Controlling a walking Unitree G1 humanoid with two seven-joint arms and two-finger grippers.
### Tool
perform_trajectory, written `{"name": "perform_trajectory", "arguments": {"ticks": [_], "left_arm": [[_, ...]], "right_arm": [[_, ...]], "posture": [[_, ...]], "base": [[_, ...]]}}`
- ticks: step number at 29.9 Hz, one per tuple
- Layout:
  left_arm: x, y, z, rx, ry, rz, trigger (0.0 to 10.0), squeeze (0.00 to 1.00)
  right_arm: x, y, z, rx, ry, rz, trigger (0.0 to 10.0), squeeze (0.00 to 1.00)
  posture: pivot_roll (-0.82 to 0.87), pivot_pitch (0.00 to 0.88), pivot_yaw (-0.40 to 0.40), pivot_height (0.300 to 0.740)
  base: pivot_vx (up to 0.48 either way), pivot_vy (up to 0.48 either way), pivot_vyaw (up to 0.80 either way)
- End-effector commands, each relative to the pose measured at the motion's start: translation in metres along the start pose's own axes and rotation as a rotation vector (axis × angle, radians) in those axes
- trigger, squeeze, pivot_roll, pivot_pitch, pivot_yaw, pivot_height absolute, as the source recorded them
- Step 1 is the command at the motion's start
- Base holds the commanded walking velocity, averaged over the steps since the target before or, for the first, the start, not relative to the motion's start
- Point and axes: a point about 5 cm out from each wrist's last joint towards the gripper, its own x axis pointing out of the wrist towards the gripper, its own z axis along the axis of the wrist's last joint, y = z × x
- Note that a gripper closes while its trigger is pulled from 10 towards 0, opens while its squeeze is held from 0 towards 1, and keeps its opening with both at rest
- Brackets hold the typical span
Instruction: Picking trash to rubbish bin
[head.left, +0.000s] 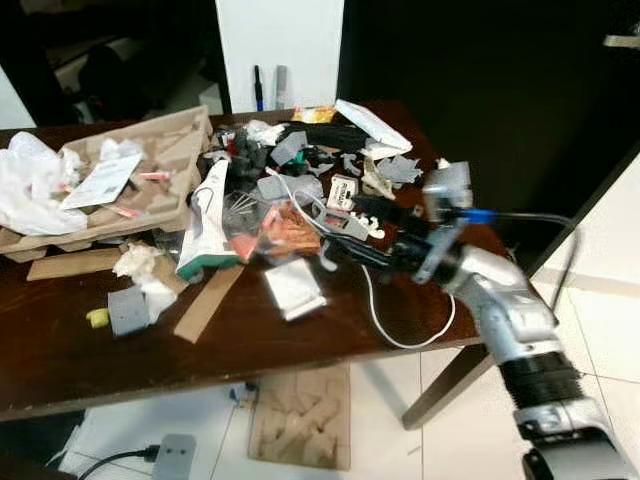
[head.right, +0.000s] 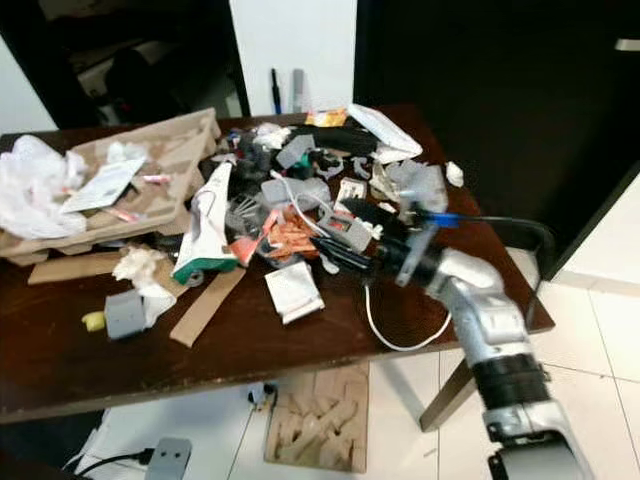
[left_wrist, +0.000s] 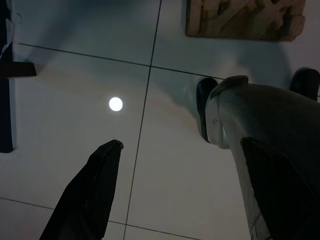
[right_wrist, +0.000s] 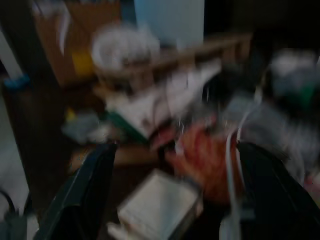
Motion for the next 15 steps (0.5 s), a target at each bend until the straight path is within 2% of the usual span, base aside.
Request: {"name": "perform_trajectory", "arguments": {"ticks": [1,4,7,9,13,15], "left_arm": [[-0.003,-0.011,-0.033,-0.009,0.146,-0.051,10.0,0.0],[-0.002,-0.013,-0.028,-0.008,0.142,-0.052,10.0,0.0],[-0.004,-0.011,-0.034,-0.011,0.151,-0.05,10.0,0.0],[-0.004,-0.011,-0.036,-0.012,0.152,-0.05,10.0,0.0],[-0.005,-0.01,-0.04,-0.015,0.159,-0.051,10.0,0.0],[-0.005,-0.01,-0.04,-0.015,0.159,-0.051,10.0,0.0]], "right_arm": [[0.004,0.001,-0.01,-0.006,0.084,-0.026,10.0,0.0],[0.011,-0.004,-0.018,-0.015,0.15,-0.13,10.0,0.0],[0.012,-0.013,-0.019,-0.009,0.173,-0.234,10.0,0.0],[0.012,-0.015,-0.019,-0.011,0.175,-0.256,10.0,0.0],[0.007,-0.031,-0.008,-0.017,0.12,-0.379,10.0,0.0],[0.007,-0.031,-0.008,-0.017,0.12,-0.379,10.0,0.0]], "posture": [[0.04,0.074,0.003,0.74],[0.04,0.078,0.001,0.74],[0.04,0.078,0.001,0.74],[0.04,0.078,0.001,0.74],[0.04,0.085,0.002,0.74],[0.04,0.085,0.002,0.74]], "base": [[0.0,0.0,0.0],[0.0,0.0,0.0],[0.0,0.0,0.0],[0.0,0.0,0.0],[0.0,0.0,0.0],[0.0,0.0,0.0]]}}
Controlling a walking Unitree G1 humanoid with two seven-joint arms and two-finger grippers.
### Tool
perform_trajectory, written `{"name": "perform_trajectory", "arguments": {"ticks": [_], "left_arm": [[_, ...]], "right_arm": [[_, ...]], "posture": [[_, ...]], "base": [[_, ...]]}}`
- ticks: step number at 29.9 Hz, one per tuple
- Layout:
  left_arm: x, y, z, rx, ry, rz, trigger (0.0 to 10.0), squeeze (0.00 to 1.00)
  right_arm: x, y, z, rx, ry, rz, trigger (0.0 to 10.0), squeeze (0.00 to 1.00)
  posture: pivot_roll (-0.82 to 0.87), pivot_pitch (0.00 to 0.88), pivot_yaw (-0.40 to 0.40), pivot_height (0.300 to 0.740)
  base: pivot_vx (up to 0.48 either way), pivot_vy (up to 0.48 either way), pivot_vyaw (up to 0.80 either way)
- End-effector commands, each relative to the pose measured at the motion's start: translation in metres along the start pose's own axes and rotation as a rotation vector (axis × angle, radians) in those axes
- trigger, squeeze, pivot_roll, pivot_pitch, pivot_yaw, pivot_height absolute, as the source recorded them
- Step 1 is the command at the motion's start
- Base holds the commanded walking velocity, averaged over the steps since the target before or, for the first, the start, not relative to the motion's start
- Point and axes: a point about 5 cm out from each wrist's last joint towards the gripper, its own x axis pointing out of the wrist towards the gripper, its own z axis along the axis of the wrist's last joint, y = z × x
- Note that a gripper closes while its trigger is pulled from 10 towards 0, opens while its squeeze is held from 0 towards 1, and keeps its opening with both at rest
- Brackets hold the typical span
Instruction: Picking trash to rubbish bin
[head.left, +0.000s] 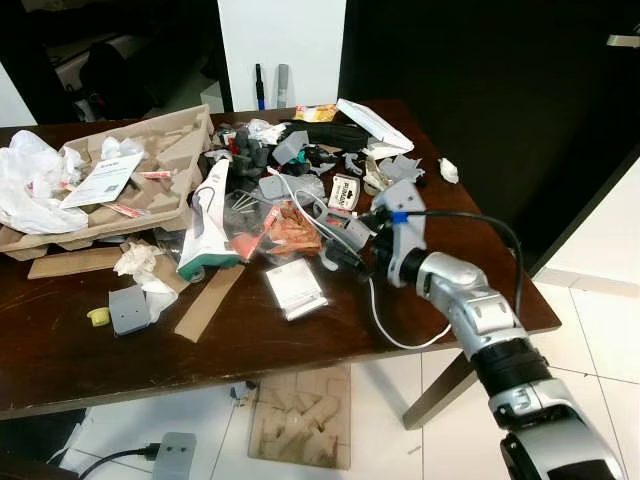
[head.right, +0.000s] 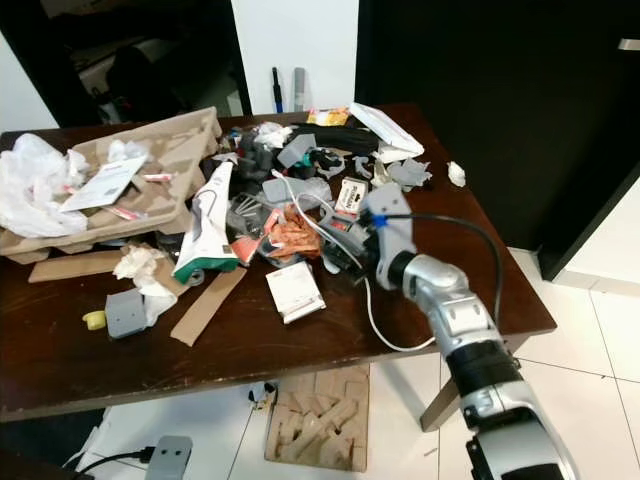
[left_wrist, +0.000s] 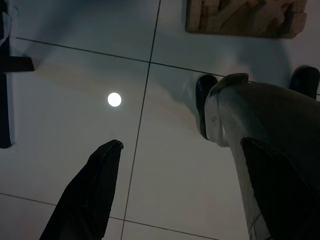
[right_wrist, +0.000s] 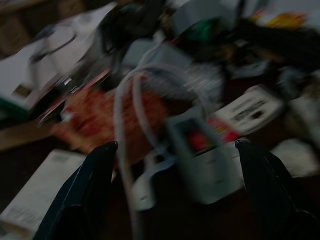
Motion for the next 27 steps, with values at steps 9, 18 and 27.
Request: {"name": "perform_trajectory", "arguments": {"ticks": [9,18,27], "left_arm": [[-0.004,-0.012,-0.037,-0.003,0.138,-0.059,10.0,0.0],[-0.005,-0.01,-0.04,-0.001,0.141,-0.059,10.0,0.0],[-0.006,-0.009,-0.043,-0.002,0.147,-0.058,10.0,0.0]], "right_arm": [[0.001,0.003,-0.025,-0.007,0.174,-0.013,10.0,0.0],[0.002,0.008,-0.034,0.068,0.215,-0.006,10.0,0.0],[0.001,-0.024,-0.007,0.185,0.012,-0.245,10.0,0.0]], "posture": [[0.04,0.085,0.002,0.74],[0.04,0.093,0.009,0.74],[0.04,0.095,0.008,0.74]], "base": [[0.0,0.0,0.0],[0.0,0.0,0.0],[0.0,0.0,0.0]]}}
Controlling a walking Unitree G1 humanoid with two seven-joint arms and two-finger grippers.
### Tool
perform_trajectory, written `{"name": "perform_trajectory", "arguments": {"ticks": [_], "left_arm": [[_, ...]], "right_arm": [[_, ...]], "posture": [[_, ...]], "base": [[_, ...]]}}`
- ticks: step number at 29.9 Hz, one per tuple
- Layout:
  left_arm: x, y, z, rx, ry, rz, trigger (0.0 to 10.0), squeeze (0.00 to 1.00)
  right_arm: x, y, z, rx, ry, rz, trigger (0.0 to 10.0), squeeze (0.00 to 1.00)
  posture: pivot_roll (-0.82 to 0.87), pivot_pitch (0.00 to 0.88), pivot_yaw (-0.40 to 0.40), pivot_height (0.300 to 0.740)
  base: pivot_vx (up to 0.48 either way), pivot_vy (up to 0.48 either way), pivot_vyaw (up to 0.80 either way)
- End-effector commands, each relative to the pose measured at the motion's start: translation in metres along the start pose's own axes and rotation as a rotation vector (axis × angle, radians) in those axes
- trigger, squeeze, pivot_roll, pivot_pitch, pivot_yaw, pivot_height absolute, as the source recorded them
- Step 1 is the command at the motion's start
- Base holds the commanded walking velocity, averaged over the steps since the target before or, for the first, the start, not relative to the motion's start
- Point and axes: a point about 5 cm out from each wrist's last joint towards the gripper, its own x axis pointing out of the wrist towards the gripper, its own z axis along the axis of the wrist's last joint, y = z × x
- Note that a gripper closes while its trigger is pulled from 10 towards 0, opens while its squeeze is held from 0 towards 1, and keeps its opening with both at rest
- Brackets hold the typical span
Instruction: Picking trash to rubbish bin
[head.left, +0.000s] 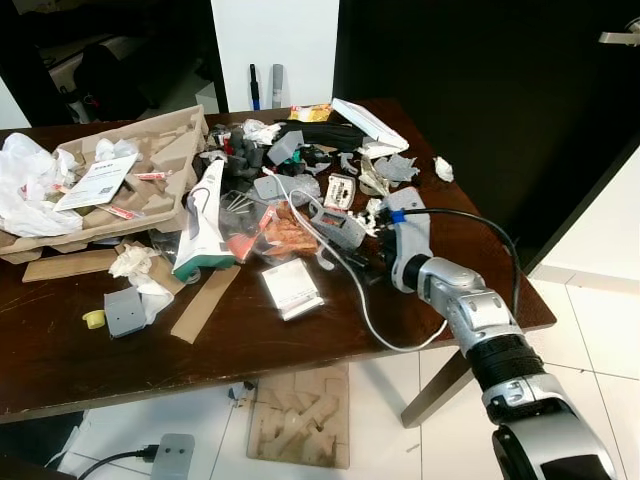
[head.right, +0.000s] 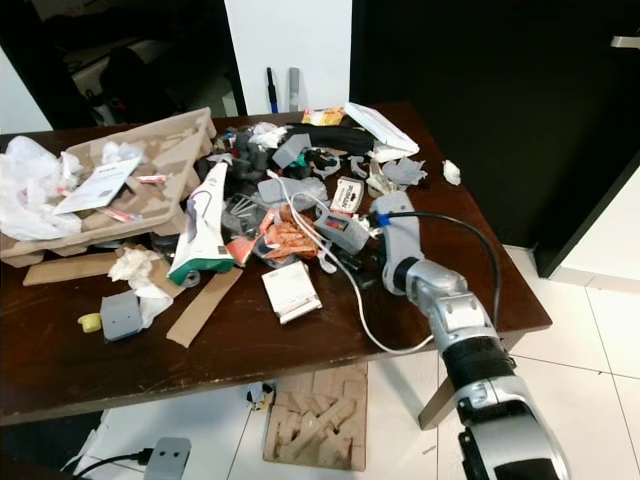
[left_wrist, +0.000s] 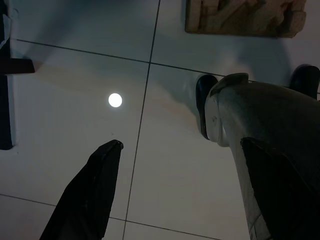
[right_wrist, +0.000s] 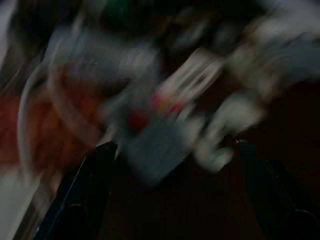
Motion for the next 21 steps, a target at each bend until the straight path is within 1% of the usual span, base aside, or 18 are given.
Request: {"name": "perform_trajectory", "arguments": {"ticks": [1,3,6,7,8,10,11,12,14,15,16,17,18,19,21], "left_arm": [[-0.006,-0.009,-0.042,-0.001,0.15,-0.056,10.0,0.0],[-0.006,-0.01,-0.041,-0.002,0.149,-0.058,10.0,0.0],[-0.005,-0.011,-0.041,-0.003,0.148,-0.06,10.0,0.0],[-0.005,-0.011,-0.041,-0.003,0.148,-0.06,10.0,0.0],[-0.005,-0.011,-0.041,-0.003,0.148,-0.06,10.0,0.0],[-0.005,-0.011,-0.041,-0.001,0.149,-0.06,10.0,0.0],[-0.006,-0.011,-0.041,-0.001,0.15,-0.06,10.0,0.0],[-0.006,-0.011,-0.041,-0.001,0.15,-0.06,10.0,0.0],[-0.005,-0.011,-0.041,0.001,0.149,-0.062,10.0,0.0],[-0.005,-0.011,-0.041,0.001,0.149,-0.062,10.0,0.0],[-0.005,-0.011,-0.04,0.003,0.148,-0.062,10.0,0.0],[-0.005,-0.011,-0.04,0.003,0.148,-0.062,10.0,0.0],[-0.005,-0.011,-0.04,0.004,0.147,-0.062,10.0,0.0],[-0.005,-0.011,-0.04,0.004,0.147,-0.062,10.0,0.0],[-0.005,-0.011,-0.039,0.007,0.146,-0.061,10.0,0.0]], "right_arm": [[0.0,-0.006,0.008,0.05,-0.063,-0.049,10.0,0.0],[-0.001,-0.009,0.014,0.121,-0.098,-0.051,10.0,0.0],[-0.002,-0.002,0.015,0.17,-0.102,0.033,10.0,0.0],[-0.002,0.004,0.014,0.168,-0.095,0.086,10.0,0.0],[-0.002,0.004,0.014,0.168,-0.095,0.086,10.0,0.0],[-0.004,0.022,0.011,0.154,-0.077,0.223,10.0,0.0],[-0.005,0.027,0.01,0.154,-0.073,0.26,10.0,0.0],[-0.005,0.027,0.01,0.154,-0.073,0.26,10.0,0.0],[-0.008,0.043,0.006,0.143,-0.056,0.364,10.0,0.0],[-0.008,0.043,0.006,0.143,-0.056,0.364,10.0,0.0],[-0.008,0.05,0.003,0.124,-0.041,0.399,10.0,0.0],[-0.008,0.05,0.003,0.124,-0.041,0.399,10.0,0.0],[-0.009,0.054,0.001,0.112,-0.032,0.42,10.0,0.0],[-0.009,0.054,0.001,0.112,-0.032,0.42,10.0,0.0],[-0.006,0.055,-0.007,0.072,0.022,0.399,10.0,0.0]], "posture": [[0.04,0.095,0.008,0.74],[0.04,0.096,0.007,0.74],[0.04,0.097,0.006,0.74],[0.04,0.097,0.006,0.74],[0.04,0.097,0.006,0.74],[0.04,0.097,0.006,0.74],[0.04,0.097,0.006,0.74],[0.04,0.097,0.006,0.74],[0.03,0.096,0.004,0.74],[0.03,0.096,0.004,0.74],[0.03,0.096,0.004,0.74],[0.03,0.096,0.004,0.74],[0.03,0.096,0.004,0.74],[0.03,0.096,0.004,0.74],[0.03,0.092,0.005,0.74]], "base": [[0.0,0.0,0.0],[0.0,0.0,0.0],[0.0,0.0,0.0],[0.0,0.0,0.0],[0.0,0.0,0.0],[0.0,0.0,0.0],[0.0,0.0,0.0],[0.0,0.0,0.0],[0.0,0.0,0.0],[0.0,0.0,0.0],[0.0,0.0,0.0],[0.0,0.0,0.0],[0.0,0.0,0.0],[0.0,0.0,0.0],[0.0,0.0,0.0]]}}
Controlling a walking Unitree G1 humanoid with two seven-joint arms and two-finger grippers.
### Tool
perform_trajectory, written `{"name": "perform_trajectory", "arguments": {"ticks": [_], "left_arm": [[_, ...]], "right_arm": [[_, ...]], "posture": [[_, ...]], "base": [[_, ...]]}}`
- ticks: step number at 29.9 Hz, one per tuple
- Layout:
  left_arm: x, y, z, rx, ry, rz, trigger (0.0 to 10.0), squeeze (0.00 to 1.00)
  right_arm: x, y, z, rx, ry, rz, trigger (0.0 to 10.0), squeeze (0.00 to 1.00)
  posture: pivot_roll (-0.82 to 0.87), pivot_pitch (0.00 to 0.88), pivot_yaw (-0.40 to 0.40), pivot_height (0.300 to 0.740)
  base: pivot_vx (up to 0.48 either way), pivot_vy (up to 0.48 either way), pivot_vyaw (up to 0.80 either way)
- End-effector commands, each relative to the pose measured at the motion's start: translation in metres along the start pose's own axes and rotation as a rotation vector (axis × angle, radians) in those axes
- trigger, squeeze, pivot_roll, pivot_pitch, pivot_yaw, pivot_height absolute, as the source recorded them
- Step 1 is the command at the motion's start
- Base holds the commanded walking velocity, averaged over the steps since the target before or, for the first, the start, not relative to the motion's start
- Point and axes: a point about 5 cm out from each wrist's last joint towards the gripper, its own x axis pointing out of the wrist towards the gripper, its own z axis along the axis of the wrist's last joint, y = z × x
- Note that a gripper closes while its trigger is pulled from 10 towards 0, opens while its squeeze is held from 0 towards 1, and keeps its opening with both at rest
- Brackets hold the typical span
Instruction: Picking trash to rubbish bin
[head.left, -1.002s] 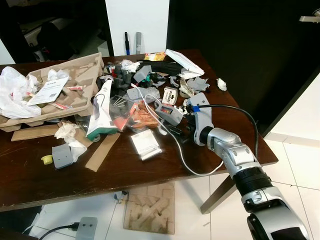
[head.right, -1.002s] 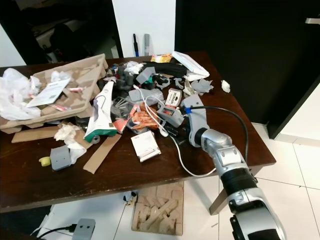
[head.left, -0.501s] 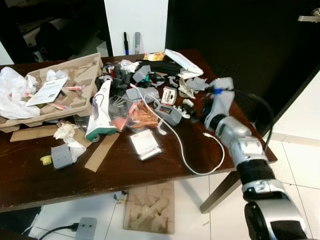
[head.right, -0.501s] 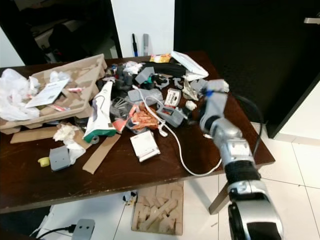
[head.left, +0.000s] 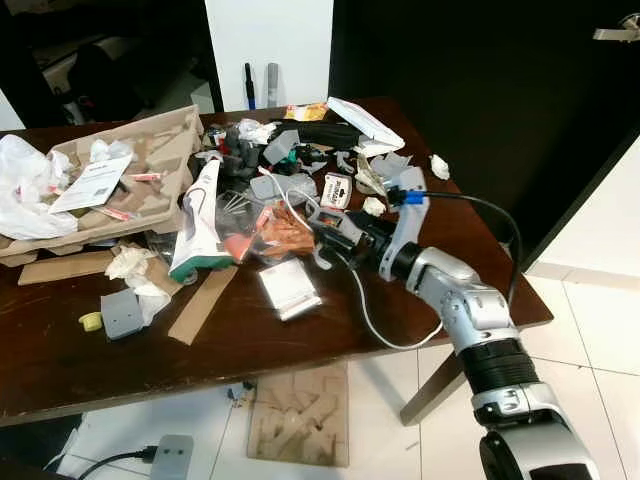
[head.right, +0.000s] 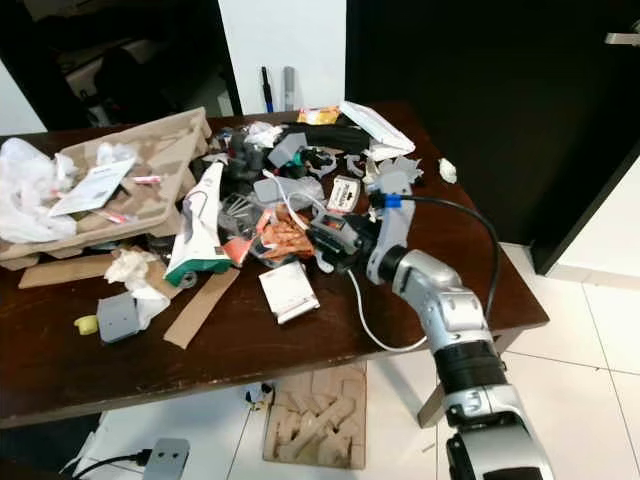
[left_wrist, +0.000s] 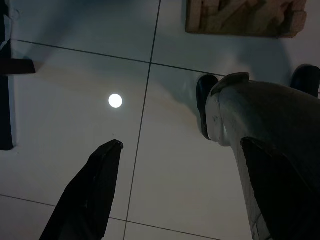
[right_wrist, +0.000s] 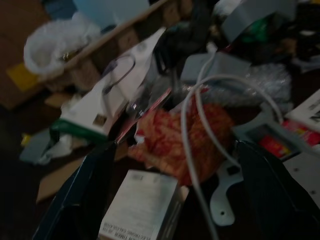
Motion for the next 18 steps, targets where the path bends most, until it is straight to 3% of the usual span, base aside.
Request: {"name": "perform_trajectory", "arguments": {"ticks": [1,7,18], "left_arm": [[-0.005,-0.012,-0.038,0.007,0.148,-0.06,10.0,0.0],[-0.004,-0.012,-0.037,0.008,0.145,-0.062,10.0,0.0],[-0.003,-0.014,-0.034,0.002,0.14,-0.064,10.0,0.0]], "right_arm": [[0.0,-0.002,-0.01,-0.003,0.062,-0.027,10.0,0.0],[0.0,-0.011,-0.017,-0.007,0.115,-0.108,10.0,0.0],[-0.003,-0.013,-0.02,-0.054,0.159,-0.14,10.0,0.0]], "posture": [[0.03,0.088,0.002,0.74],[0.03,0.082,-0.001,0.74],[0.04,0.085,-0.002,0.74]], "base": [[0.0,0.0,0.0],[0.0,0.0,0.0],[0.0,0.0,0.0]]}}
